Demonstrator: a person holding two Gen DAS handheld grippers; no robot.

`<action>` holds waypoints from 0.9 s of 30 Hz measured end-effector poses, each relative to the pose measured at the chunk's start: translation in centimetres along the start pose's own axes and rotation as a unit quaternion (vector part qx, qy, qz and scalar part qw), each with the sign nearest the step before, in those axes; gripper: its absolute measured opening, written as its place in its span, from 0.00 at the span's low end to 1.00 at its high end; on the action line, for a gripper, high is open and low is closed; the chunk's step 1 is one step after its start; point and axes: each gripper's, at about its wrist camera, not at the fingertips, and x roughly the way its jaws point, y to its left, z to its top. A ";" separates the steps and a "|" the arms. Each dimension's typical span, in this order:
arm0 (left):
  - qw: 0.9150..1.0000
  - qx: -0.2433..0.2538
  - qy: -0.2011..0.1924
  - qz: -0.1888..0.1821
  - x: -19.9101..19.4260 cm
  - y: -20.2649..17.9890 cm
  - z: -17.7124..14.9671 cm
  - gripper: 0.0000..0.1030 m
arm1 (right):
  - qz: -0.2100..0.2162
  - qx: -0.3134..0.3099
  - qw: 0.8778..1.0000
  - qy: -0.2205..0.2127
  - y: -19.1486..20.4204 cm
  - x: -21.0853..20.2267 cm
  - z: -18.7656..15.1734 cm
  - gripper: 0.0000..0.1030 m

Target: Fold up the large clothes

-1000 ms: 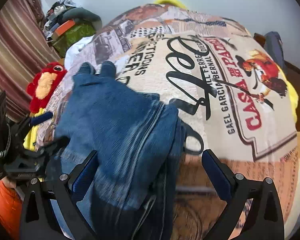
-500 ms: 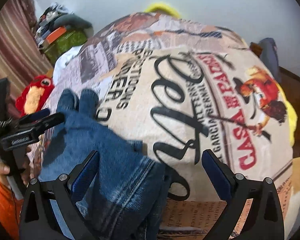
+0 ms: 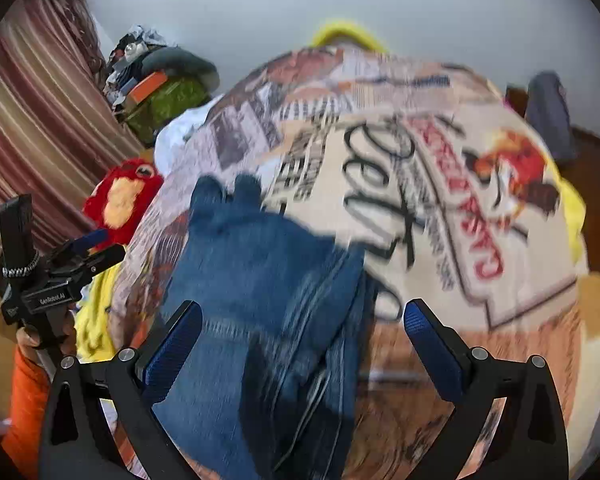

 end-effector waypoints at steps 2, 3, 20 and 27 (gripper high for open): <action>1.000 -0.009 0.014 -0.017 0.1 -0.1 -1.4 0.97 | 0.009 0.004 1.000 0.020 -0.2 0.4 -1.3 0.98; 0.999 -0.015 0.023 -0.028 0.5 -0.1 -2.2 0.97 | 0.011 0.004 1.000 0.027 -0.3 0.7 -1.8 0.98; 0.970 -0.138 0.118 -0.163 8.0 -0.1 -7.1 0.97 | 0.105 0.074 0.981 0.146 -3.8 9.1 -6.2 0.98; 0.963 -0.142 0.144 -0.179 10.6 -1.2 -6.0 0.98 | 0.100 0.070 0.983 0.136 -3.0 10.3 -4.7 0.91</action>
